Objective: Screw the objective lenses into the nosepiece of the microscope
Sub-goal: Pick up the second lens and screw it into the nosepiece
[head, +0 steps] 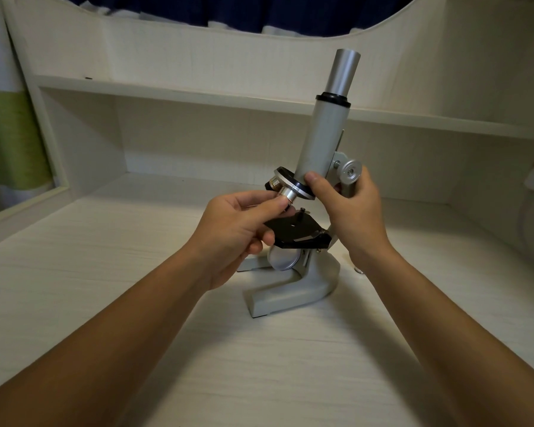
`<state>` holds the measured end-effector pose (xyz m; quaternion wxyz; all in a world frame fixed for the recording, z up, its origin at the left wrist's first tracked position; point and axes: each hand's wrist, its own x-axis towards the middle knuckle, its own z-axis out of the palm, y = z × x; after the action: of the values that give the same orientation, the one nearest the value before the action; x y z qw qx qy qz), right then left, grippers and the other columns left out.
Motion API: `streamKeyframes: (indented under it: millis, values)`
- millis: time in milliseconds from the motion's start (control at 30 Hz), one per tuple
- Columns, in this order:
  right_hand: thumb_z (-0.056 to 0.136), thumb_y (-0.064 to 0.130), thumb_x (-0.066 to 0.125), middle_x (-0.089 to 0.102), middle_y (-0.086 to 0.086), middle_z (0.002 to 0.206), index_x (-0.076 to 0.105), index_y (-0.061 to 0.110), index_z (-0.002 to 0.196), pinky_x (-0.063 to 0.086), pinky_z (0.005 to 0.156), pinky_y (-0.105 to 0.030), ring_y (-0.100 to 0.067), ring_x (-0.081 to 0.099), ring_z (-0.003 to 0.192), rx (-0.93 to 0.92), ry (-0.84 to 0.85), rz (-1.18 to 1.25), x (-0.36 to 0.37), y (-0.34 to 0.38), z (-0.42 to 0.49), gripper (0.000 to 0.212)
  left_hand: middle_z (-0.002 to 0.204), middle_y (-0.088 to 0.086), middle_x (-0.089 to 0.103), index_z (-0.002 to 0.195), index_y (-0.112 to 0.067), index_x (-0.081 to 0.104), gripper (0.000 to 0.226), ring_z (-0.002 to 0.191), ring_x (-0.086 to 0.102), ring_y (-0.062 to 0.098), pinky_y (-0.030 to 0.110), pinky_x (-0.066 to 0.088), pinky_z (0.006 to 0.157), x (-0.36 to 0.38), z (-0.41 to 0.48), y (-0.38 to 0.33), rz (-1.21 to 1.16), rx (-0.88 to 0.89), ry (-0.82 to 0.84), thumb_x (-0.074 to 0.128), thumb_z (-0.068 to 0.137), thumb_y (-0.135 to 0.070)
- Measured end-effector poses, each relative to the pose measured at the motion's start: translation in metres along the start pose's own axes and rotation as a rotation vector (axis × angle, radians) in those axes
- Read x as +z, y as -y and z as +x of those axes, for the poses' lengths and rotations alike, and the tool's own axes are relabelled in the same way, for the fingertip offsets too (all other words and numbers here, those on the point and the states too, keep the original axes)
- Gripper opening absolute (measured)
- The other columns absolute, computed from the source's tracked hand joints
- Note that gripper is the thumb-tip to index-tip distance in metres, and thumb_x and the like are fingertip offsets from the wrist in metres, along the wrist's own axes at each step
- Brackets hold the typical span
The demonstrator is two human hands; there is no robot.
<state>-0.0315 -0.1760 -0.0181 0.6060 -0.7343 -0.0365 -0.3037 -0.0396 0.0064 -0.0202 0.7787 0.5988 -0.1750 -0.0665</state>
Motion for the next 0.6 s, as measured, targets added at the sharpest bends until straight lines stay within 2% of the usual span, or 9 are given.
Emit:
streamKeyframes:
  millis: [100,167,267,333,400,533,600]
  values:
    - [0.061,0.068,0.075,0.074,-0.010,0.108,0.064,0.028,0.107,0.057,0.085,-0.036,-0.012,0.063,0.090,0.009,-0.009,-0.006,0.0000,0.0009,-0.0005,0.062,0.101,0.013,0.079,0.109,-0.011,0.072,0.029,0.039,0.052,0.010,0.015,0.037,0.034,0.0003,0.0009,0.0000,-0.018,-0.049,0.035,0.060,0.095,-0.034]
    - [0.061,0.067,0.076,0.073,-0.016,0.114,0.064,0.026,0.108,0.058,0.088,-0.039,-0.011,0.063,0.090,0.008,-0.010,-0.004,0.0003,0.0016,-0.0012,0.063,0.101,0.015,0.078,0.112,-0.008,0.069,0.029,0.037,0.052,0.010,0.016,0.036,0.033,0.0005,0.0012,-0.0003,-0.040,-0.072,0.057,0.052,0.100,-0.030]
    - [0.061,0.067,0.076,0.073,-0.016,0.115,0.063,0.032,0.103,0.058,0.090,-0.039,-0.015,0.066,0.090,0.009,-0.016,-0.008,0.0008,0.0022,-0.0018,0.057,0.097,0.015,0.079,0.110,-0.005,0.069,0.023,0.036,0.047,0.009,0.015,0.034,0.033,0.0003,0.0006,0.0001,-0.040,-0.039,0.033,0.060,0.096,-0.021]
    - [0.061,0.067,0.077,0.073,-0.017,0.117,0.062,0.032,0.103,0.058,0.095,-0.044,-0.029,0.070,0.100,0.013,-0.018,-0.011,0.0010,0.0021,-0.0015,0.056,0.094,0.014,0.079,0.106,-0.006,0.071,0.020,0.038,0.046,0.007,0.014,0.036,0.034,-0.0005,0.0009,0.0009,-0.034,0.002,-0.001,0.069,0.089,-0.017]
    - [0.062,0.066,0.077,0.074,-0.016,0.117,0.063,0.032,0.105,0.057,0.097,-0.046,-0.034,0.069,0.110,0.010,-0.018,-0.009,0.0011,0.0021,-0.0014,0.057,0.093,0.013,0.078,0.107,-0.006,0.070,0.024,0.040,0.047,0.008,0.014,0.039,0.037,-0.0010,0.0015,0.0016,-0.021,0.028,-0.026,0.073,0.085,-0.014]
    - [0.062,0.067,0.076,0.073,-0.015,0.117,0.064,0.030,0.107,0.058,0.095,-0.043,-0.033,0.069,0.109,0.009,-0.012,-0.008,0.0007,0.0017,-0.0011,0.059,0.096,0.016,0.078,0.108,-0.005,0.070,0.026,0.037,0.049,0.010,0.015,0.037,0.034,-0.0004,0.0021,0.0007,-0.031,-0.008,-0.002,0.062,0.095,-0.026]
    - [0.062,0.067,0.076,0.072,-0.018,0.116,0.063,0.030,0.105,0.058,0.091,-0.040,-0.028,0.069,0.098,0.013,-0.008,-0.007,0.0007,0.0017,-0.0012,0.058,0.096,0.017,0.079,0.109,-0.003,0.068,0.030,0.036,0.050,0.010,0.016,0.036,0.033,-0.0001,0.0022,0.0005,-0.027,-0.027,0.023,0.054,0.099,-0.028]
